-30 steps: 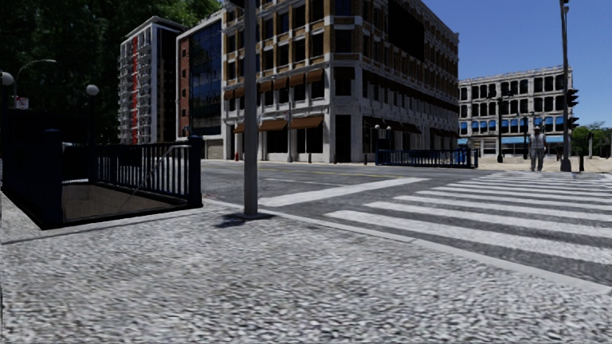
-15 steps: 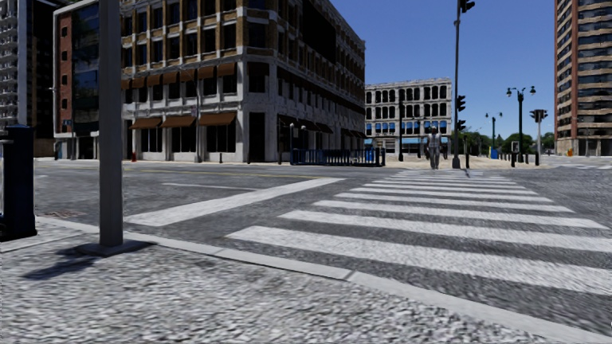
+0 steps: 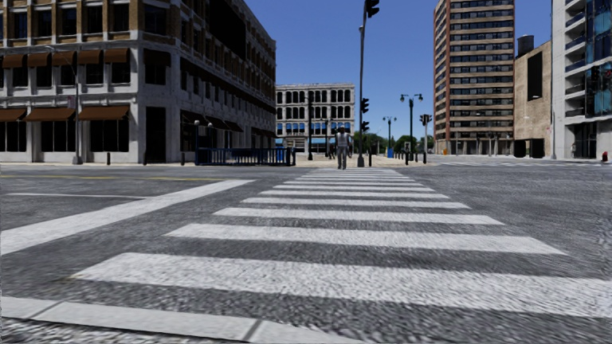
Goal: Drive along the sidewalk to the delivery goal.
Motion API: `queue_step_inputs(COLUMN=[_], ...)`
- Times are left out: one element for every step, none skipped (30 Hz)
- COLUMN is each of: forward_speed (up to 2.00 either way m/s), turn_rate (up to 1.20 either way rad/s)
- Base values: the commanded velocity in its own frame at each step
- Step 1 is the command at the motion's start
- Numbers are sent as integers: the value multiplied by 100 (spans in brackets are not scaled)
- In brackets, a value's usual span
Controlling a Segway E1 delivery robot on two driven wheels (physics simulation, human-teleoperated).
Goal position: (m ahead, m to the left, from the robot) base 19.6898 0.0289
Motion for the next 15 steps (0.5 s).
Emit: queue_step_inputs(forward_speed=[97, 97, 97, 97, 97, 97, 97, 99, 102, 107, 107, 115, 121, 123, 124], turn_rate=[-67, -67, -67, -67, -67, -67, -67, -67, -66, -63, -63, -61, -59, -58, -51])
